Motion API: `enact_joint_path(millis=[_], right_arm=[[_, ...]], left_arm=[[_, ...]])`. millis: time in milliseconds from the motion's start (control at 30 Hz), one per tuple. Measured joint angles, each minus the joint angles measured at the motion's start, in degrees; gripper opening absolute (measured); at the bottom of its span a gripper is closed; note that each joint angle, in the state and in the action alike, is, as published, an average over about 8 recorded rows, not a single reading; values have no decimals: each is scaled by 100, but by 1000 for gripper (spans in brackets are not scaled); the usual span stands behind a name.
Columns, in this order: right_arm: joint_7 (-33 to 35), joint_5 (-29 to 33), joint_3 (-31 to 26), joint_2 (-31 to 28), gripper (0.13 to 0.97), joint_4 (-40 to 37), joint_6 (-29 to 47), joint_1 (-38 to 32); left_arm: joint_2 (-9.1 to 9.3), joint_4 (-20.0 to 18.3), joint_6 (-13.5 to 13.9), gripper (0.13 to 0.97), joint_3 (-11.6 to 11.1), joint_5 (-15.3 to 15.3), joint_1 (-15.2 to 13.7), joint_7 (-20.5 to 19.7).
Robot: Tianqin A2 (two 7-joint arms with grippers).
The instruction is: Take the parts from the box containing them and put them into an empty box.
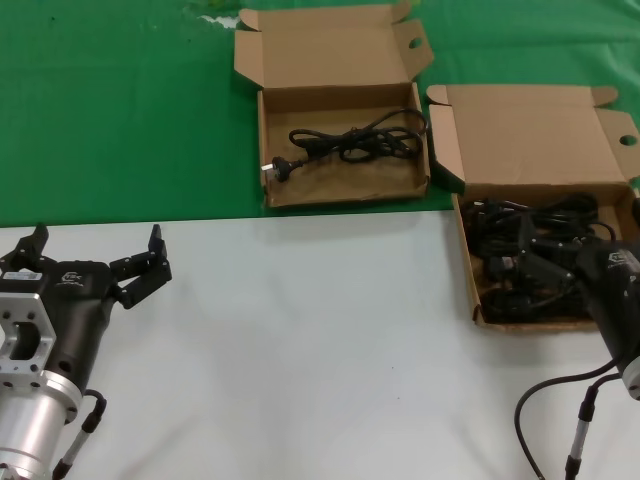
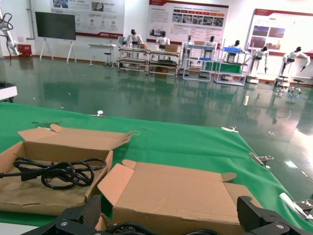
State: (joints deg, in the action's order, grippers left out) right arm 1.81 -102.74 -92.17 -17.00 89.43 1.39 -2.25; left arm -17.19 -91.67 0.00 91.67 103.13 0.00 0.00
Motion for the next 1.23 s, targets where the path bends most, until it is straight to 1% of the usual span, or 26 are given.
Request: enact_joint_path(millis=[1233], right_arm=[[0, 0, 0, 0, 966, 0, 0, 0]], left_arm=[[0, 0, 0, 966, 0, 0, 0, -1]])
